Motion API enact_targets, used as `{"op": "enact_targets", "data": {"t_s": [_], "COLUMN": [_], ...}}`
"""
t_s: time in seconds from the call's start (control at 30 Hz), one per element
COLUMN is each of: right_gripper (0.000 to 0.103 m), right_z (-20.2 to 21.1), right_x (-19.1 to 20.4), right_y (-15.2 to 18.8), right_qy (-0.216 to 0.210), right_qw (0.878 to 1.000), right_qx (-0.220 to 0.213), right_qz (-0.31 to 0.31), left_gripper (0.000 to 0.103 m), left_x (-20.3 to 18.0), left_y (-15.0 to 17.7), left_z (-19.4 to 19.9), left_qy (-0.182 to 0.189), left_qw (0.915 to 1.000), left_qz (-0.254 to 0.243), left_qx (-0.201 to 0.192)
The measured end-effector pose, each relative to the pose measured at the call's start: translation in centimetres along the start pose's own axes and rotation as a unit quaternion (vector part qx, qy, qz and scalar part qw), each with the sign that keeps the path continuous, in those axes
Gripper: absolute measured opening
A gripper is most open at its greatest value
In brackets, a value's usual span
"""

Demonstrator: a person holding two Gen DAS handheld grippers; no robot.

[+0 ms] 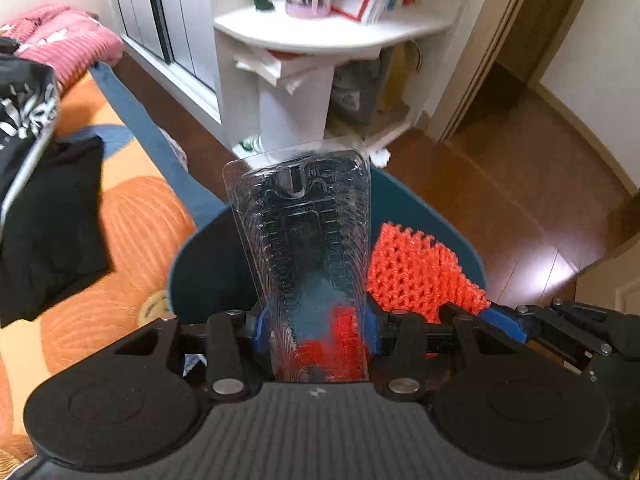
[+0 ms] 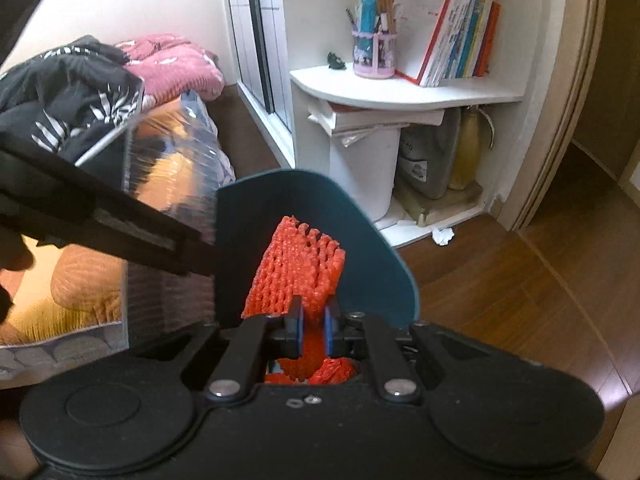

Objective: Collect trash
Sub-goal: 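Carry foam net and plastic tray into the teal bin and release both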

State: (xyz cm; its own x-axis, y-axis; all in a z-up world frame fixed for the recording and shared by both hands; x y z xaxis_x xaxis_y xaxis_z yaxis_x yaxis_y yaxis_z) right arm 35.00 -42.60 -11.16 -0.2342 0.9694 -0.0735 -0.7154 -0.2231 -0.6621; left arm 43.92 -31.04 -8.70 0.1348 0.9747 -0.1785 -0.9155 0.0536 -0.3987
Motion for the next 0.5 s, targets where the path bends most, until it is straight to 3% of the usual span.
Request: {"op": "enact_targets", "data": {"t_s": [0.33,0.5], "right_gripper": [0.02,0.028], "right_z": [-2.7,-2.6], "right_x": [0.2,0.2], "right_y": [1.0,1.1], "right_qy": [-0.009,-0.017], "right_qw": [0.999,0.999], "right_qx": [0.027,0.029], "right_qz": [-0.016,-0.019], "left_gripper": [0.046,0.059], "left_x": [0.5,1.0], "left_y": [0.7,0.9], "left_z": [-4.8,-5.2], "left_qy": [-0.013,-0.01], "left_qw": [0.9993,0.9993], "left_qz": [-0.001,0.009], "left_qx": [0.035,0.036]}}
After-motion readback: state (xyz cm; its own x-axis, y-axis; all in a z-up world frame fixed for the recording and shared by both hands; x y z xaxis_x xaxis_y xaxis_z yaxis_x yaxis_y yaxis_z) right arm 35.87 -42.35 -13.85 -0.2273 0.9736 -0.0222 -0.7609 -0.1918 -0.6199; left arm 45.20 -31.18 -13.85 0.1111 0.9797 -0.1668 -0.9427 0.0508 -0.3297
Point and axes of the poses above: each gripper's, at about its wrist camera, not at the fingertips, and z roughly against the way its jaws point, x to its left, y to its underside, the point moved 2 cm from there along -z, roughly the way its jaws point, and after that the axes turned 11 degrees about z, right-handed, at the moved point
